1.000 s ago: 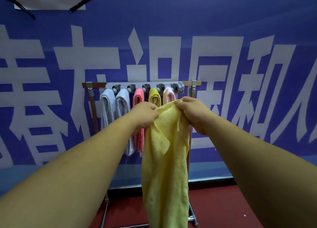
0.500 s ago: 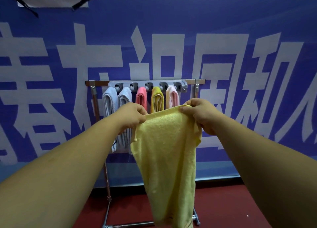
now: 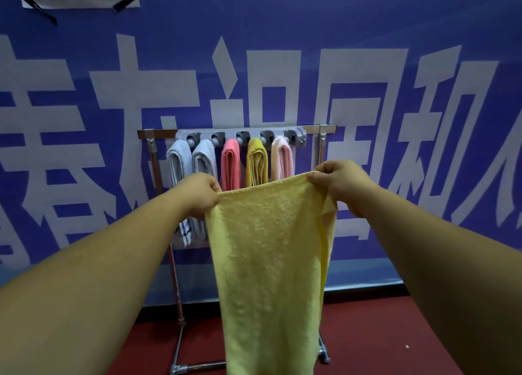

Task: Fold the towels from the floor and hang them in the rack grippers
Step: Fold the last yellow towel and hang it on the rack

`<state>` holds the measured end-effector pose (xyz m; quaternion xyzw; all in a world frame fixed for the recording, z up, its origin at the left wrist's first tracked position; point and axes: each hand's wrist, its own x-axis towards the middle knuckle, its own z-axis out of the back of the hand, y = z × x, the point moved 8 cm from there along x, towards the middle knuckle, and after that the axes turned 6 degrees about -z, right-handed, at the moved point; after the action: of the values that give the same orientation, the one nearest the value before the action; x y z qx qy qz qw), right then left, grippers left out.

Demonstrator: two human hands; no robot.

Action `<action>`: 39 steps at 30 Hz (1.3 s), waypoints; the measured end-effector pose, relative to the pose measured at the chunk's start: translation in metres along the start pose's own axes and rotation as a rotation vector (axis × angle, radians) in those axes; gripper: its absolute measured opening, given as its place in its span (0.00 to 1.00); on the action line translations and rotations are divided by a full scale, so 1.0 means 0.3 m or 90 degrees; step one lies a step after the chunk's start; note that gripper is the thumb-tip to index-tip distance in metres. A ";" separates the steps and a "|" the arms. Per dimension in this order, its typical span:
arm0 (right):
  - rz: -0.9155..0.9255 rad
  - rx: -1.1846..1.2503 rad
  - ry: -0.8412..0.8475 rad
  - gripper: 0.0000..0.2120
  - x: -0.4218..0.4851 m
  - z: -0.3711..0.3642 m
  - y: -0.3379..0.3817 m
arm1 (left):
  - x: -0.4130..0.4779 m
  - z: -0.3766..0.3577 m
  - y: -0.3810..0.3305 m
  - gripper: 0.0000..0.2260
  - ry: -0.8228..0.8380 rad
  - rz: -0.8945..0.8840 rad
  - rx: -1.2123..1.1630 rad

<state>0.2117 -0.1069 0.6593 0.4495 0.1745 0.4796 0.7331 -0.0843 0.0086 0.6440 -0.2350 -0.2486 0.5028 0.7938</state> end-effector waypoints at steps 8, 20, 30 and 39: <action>0.063 -0.348 0.000 0.13 0.034 0.001 -0.022 | 0.002 0.048 -0.012 0.06 -0.096 -0.029 -0.017; -0.103 -0.428 0.058 0.08 0.055 -0.021 -0.147 | 0.034 0.030 0.064 0.07 -0.133 0.011 -0.184; -0.149 0.215 0.106 0.07 0.021 -0.040 -0.068 | 0.045 -0.011 0.083 0.08 -0.111 0.053 -0.354; -0.110 0.313 0.227 0.11 -0.044 -0.160 0.034 | 0.041 -0.135 -0.012 0.08 -0.017 0.028 -0.442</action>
<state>0.1669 -0.0932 0.6398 0.5058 0.4482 0.4303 0.5984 -0.0517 0.0137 0.6172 -0.4897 -0.4101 0.4085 0.6520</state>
